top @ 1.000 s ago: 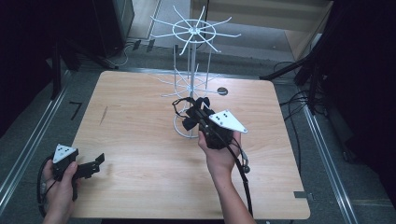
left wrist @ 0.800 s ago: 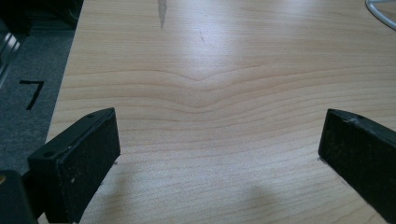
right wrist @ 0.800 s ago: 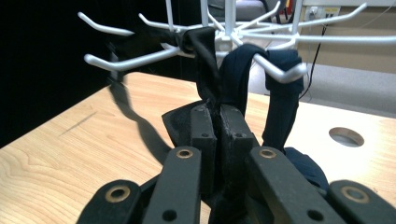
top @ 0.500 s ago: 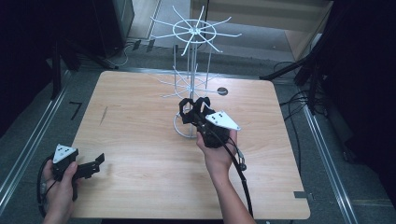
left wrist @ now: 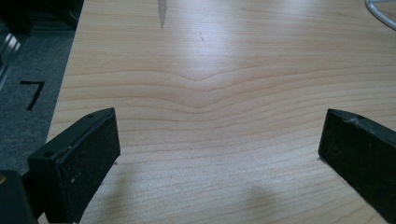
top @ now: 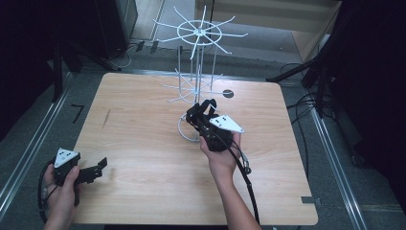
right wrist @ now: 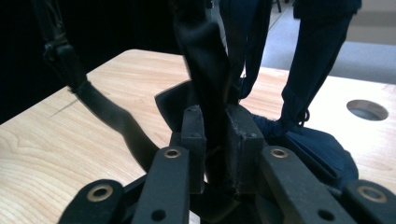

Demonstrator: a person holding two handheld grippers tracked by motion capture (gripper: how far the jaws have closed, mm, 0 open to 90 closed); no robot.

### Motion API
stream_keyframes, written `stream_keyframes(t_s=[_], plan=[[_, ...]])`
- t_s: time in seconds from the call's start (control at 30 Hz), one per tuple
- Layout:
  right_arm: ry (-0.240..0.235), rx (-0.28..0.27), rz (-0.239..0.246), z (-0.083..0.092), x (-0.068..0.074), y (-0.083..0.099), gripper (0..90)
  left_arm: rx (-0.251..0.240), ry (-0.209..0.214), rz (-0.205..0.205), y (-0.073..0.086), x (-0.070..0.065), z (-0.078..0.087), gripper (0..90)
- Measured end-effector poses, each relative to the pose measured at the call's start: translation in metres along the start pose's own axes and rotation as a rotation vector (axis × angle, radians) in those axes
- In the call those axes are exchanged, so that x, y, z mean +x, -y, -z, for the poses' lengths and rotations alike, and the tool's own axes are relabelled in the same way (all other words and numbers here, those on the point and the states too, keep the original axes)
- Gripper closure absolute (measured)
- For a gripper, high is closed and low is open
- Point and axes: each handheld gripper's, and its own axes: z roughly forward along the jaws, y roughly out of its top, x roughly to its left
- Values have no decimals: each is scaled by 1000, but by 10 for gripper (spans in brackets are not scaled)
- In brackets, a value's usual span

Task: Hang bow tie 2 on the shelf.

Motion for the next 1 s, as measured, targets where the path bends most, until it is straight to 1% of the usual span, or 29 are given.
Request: stream_keyframes(t_s=[0.07,0.27,0.37,0.5,0.57,0.6,0.7,0.73,0.83,1.0], plan=[[-7,7,-6,-1,-1,2,758,0,-1,1,0,0,0,0],[-20,5,-24,1,-7,8,603,-1,0,1,0,0,0,0],[-9,4,-20,2,-10,10,533,1,0,1,0,0,0,0],[-35,2,-12,7,-12,11,464,-1,-1,3,0,0,0,0],[-39,-3,-1,10,-12,11,400,-1,-1,2,0,0,0,0],[-34,-3,-3,12,-12,11,373,0,0,2,0,0,0,0],[-46,-11,-2,19,-14,12,291,-2,-1,3,0,0,0,0],[-46,-11,-2,19,-14,12,291,-2,-1,3,0,0,0,0],[-54,-10,3,24,-16,13,254,-2,-1,3,0,0,0,0],[-57,-17,12,33,-20,14,237,-2,-2,3,0,0,0,0]])
